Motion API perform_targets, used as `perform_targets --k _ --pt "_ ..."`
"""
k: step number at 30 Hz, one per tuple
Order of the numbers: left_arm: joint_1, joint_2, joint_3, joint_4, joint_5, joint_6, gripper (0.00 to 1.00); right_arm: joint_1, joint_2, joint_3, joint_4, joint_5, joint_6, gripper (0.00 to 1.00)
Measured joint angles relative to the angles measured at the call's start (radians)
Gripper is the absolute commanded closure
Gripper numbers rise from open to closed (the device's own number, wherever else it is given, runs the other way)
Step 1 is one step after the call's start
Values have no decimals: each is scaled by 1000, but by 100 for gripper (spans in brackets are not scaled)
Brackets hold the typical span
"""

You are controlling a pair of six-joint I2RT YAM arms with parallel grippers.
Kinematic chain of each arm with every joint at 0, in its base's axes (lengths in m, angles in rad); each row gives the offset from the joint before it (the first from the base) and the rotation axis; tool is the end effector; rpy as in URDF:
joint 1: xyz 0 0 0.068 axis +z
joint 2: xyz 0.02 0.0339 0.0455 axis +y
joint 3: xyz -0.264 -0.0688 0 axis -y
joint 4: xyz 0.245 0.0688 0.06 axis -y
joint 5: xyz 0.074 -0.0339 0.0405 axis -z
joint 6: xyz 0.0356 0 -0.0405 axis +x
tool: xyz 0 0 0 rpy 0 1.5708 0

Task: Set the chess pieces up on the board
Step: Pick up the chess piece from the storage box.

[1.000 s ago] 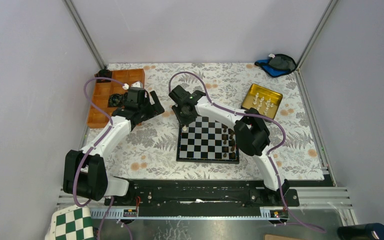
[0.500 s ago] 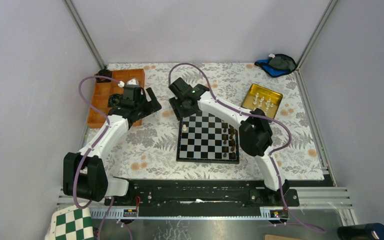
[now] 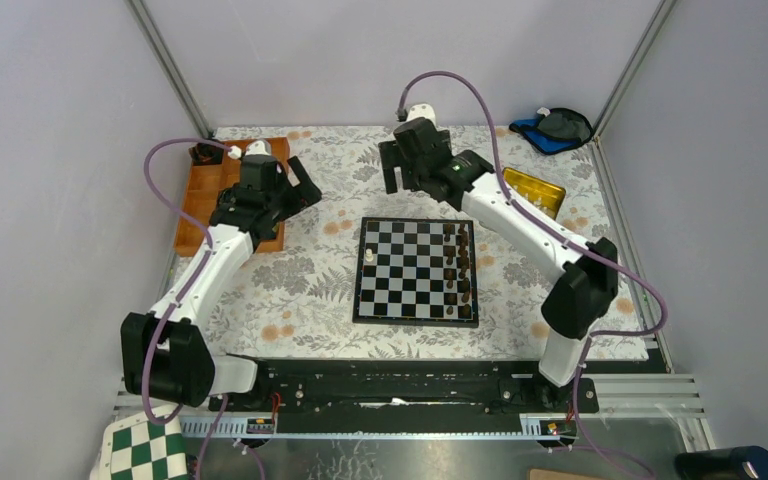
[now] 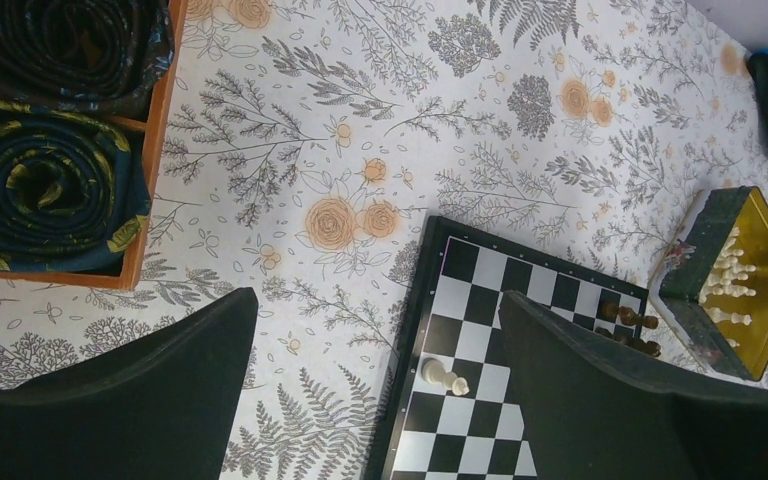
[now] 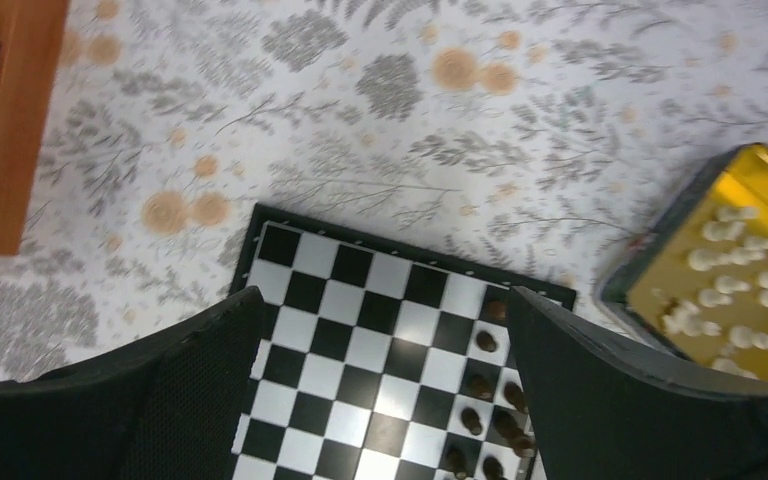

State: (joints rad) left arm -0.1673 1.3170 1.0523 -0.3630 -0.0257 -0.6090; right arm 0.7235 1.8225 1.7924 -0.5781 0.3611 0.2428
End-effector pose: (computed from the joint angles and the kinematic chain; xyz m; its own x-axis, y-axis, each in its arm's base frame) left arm 0.2906 -0.0482 0.2985 -0.5585 -0.4856 -0.6725 -0.2115 0.8673 -0.4506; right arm 0.3235 0.2690 0.3605 -0.5123 -0.1525 -0.8451 -0.2873 0.9579 0.0014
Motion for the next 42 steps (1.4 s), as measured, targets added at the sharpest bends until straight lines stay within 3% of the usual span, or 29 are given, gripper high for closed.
perform_targets --k 5,12,20,42 --pt "0 10 11 0 -6 -10 1 -14 -53 -56 22 105 -4 13" --pt "0 92 43 3 -7 -19 1 -80 -83 -181 30 172 2 15" --pt "-6 222 84 6 -37 -21 4 -138 -167 -326 44 178 8 15" --pt "-69 472 351 17 -76 14 8 -369 -203 -417 76 170 89 24"
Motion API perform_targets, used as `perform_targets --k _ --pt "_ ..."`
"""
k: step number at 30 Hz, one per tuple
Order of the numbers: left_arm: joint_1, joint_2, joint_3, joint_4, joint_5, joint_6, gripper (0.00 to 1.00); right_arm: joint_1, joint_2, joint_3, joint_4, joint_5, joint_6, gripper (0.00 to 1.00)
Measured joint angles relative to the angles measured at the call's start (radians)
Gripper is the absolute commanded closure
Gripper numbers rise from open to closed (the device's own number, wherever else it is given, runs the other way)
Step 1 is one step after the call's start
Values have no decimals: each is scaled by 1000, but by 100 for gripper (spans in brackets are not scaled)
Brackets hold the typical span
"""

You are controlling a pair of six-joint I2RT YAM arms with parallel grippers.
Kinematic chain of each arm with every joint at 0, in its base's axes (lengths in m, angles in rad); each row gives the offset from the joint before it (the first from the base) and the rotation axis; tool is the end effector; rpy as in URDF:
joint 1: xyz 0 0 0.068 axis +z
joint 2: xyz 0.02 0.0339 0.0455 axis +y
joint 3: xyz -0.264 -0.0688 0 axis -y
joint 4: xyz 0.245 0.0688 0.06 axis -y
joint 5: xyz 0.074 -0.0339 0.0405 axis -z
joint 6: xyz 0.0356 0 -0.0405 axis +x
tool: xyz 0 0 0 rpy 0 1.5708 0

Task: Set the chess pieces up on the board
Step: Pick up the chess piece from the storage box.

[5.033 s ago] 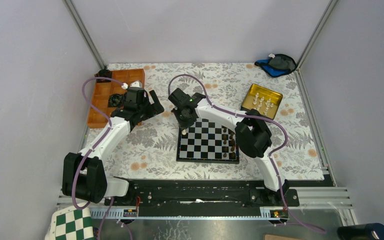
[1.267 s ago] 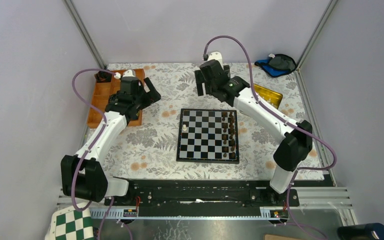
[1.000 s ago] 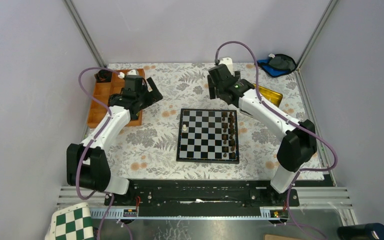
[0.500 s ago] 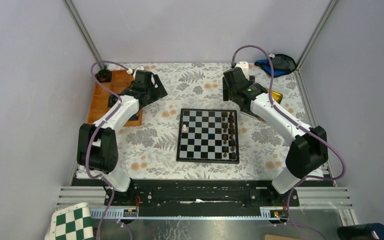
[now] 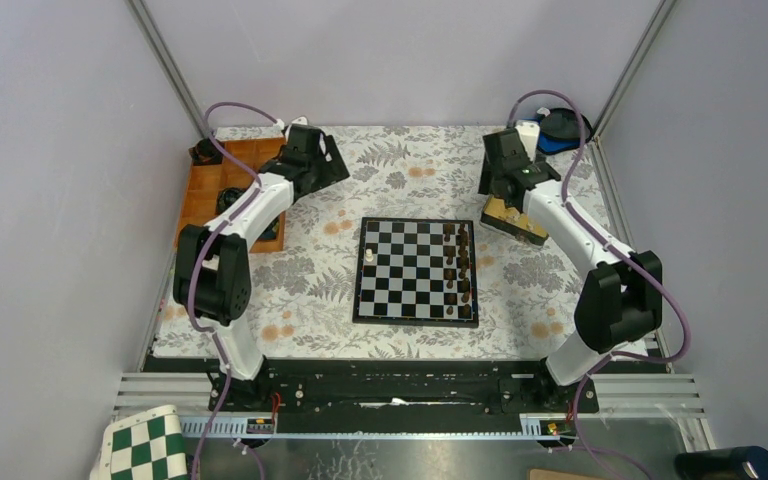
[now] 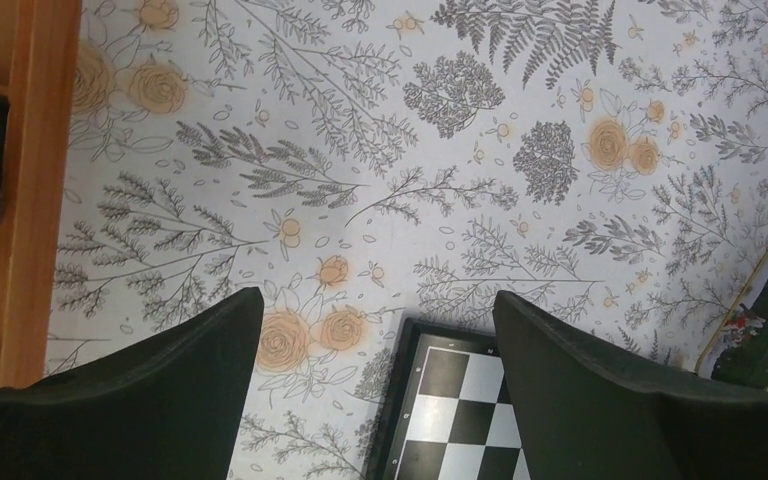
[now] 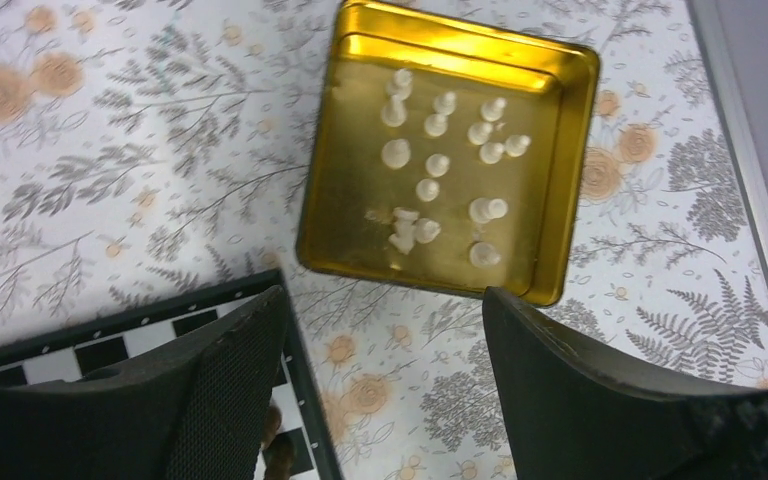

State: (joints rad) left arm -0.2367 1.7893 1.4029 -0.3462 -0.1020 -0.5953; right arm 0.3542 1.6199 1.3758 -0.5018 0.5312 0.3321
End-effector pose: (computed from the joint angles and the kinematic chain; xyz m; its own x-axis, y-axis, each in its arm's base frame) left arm 0.3976 -0.0922 0.2613 -0.6279 -0.4224 -0.6537 -0.2324 0.9034 -0.3605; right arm 0.3459 0.1087 0.3051 -0.5855 0.0832 -0.8064 0.2547 0.9632 -0.0855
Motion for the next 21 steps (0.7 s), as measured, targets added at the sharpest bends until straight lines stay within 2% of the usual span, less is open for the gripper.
perform_targets --k 9,13,21 --pt "-11 45 69 -8 2 12 9 -134 50 -7 43 -21 32 39" --pt "-11 49 83 -11 2 19 9 -152 139 2 63 -47 33 52" --pt "-12 52 87 -13 1 26 9 -179 267 77 88 -88 34 57"
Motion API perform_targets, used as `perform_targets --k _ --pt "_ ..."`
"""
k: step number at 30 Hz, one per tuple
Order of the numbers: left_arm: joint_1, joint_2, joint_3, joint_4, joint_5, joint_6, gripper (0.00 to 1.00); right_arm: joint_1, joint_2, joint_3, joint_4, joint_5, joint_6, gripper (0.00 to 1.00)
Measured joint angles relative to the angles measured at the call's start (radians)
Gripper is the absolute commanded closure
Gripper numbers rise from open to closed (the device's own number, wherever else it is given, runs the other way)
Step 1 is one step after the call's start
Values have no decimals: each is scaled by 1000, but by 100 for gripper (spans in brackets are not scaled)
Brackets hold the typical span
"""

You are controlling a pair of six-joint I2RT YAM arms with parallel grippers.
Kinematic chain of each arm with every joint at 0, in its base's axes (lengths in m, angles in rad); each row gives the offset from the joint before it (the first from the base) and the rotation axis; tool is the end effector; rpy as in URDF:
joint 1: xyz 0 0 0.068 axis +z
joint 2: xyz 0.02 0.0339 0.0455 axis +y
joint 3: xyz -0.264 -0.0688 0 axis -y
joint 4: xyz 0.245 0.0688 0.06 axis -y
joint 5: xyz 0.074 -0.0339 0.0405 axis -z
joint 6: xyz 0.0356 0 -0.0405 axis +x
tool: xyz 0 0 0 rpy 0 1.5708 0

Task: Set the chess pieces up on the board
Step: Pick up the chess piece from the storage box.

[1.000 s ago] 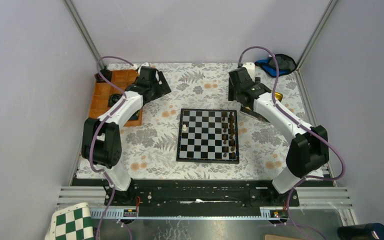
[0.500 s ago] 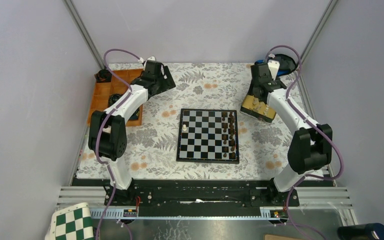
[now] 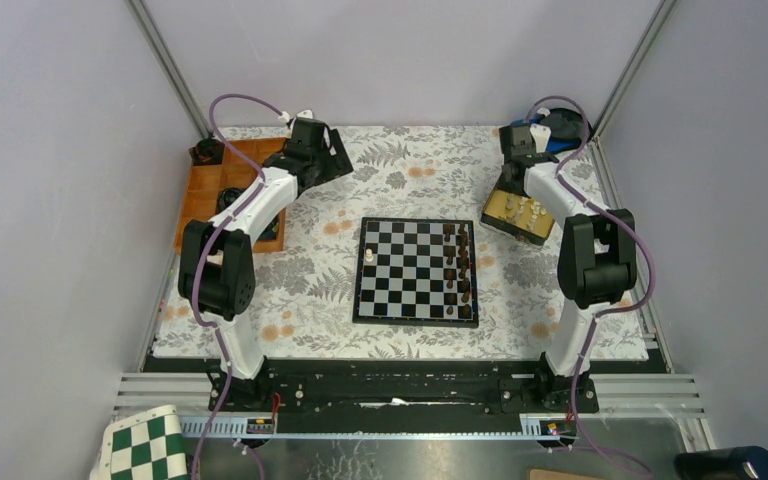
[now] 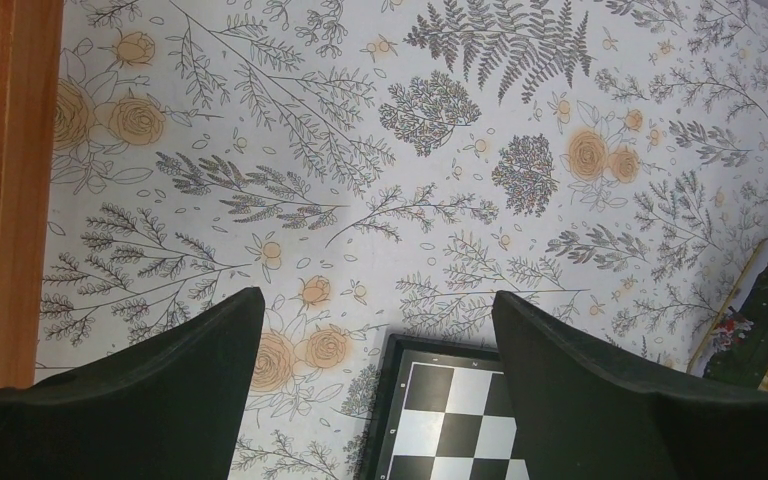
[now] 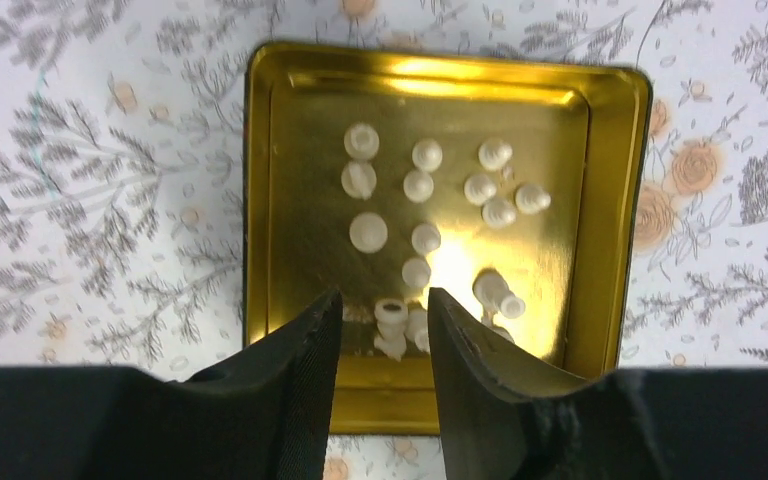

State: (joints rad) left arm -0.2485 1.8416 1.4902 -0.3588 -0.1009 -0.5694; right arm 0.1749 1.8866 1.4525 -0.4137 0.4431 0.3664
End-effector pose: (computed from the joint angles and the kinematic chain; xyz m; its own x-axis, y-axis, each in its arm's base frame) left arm 0.4121 -0.1009 0.2685 -0.6243 -0.3950 -0.6740 -0.1970 0.9145 -0.3535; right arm 0.4160 0.0580 0.2362 -0.6456 0.2146 -0.7329 0.3786 0.9234 -0.0631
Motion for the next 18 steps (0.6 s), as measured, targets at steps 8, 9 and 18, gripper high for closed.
perform_targets --k 8,9,18 --pt "0 3 0 0 0 0 9 -39 92 126 18 -26 -2 59" --pt "0 5 0 0 0 0 9 -40 103 136 18 -29 -2 59" --pt "0 34 0 0 0 0 9 -49 195 184 14 -55 -2 61"
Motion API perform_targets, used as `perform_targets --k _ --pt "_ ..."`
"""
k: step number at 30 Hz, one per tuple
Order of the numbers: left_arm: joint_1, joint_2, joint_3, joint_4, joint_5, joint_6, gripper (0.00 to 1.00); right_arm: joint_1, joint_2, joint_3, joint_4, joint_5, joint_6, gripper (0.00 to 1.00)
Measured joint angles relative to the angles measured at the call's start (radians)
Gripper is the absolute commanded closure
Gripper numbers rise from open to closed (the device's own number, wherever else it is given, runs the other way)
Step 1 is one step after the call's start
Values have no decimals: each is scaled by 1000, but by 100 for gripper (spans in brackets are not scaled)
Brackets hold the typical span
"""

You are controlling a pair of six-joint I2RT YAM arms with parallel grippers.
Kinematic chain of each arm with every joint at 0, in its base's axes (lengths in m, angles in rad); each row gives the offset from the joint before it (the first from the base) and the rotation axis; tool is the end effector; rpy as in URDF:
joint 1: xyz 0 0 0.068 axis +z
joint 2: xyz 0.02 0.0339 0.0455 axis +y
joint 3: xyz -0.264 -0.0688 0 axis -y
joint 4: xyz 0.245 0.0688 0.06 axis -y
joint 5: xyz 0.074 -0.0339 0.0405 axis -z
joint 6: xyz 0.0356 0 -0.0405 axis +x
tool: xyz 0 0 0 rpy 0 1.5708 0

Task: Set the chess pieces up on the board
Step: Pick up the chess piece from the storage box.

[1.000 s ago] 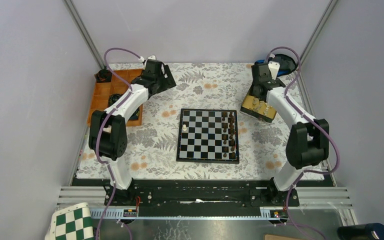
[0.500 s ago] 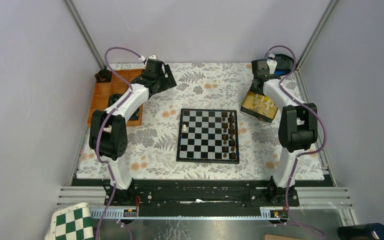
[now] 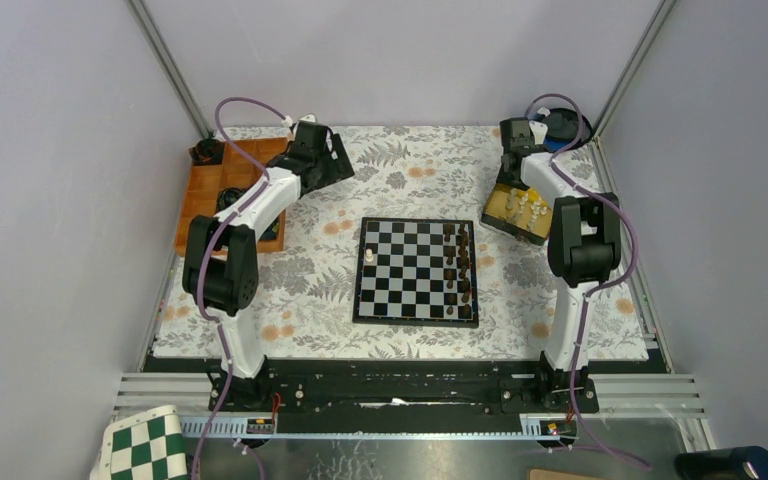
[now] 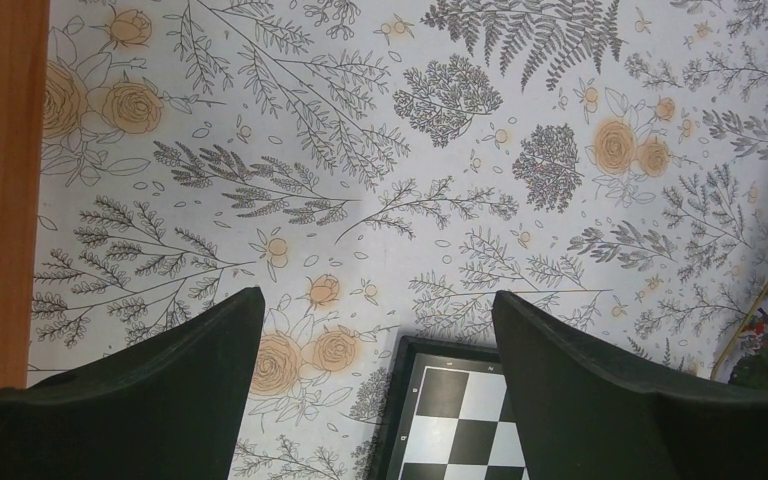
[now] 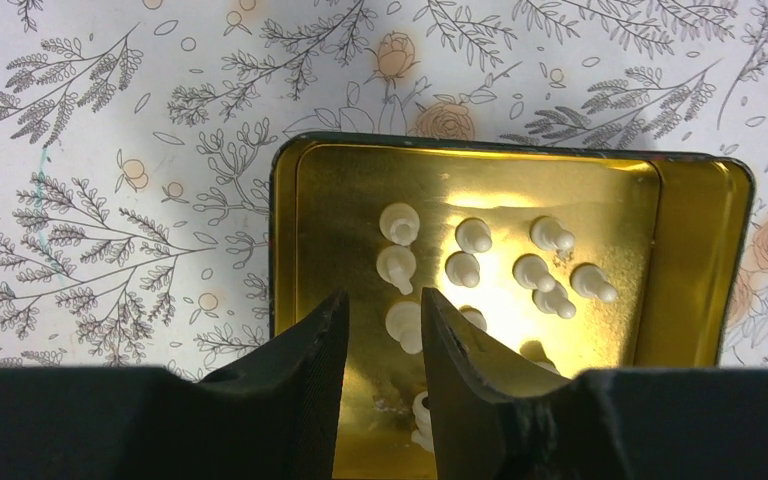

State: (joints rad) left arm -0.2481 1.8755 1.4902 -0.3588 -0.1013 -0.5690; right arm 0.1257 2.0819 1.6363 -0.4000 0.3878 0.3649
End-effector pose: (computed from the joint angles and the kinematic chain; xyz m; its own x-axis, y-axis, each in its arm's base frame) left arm 0.4170 -0.1019 0.2548 -0.6459 -0.3893 -0.6567 -0.2087 0.9175 -0.3387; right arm 0.4650 0.0452 0.2123 -0.6462 0.2513 -0.7206 0.3890 0.9208 -0.0277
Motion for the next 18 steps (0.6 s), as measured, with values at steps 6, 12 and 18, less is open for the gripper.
perform_targets --k 6,12,18 --pt "0 5 0 0 0 1 9 -5 46 46 -3 -17 0 62" --pt "2 10 0 0 0 1 9 -15 71 60 -7 -27 0 63" --pt "2 26 0 0 0 1 9 -24 85 61 -10 -40 0 63"
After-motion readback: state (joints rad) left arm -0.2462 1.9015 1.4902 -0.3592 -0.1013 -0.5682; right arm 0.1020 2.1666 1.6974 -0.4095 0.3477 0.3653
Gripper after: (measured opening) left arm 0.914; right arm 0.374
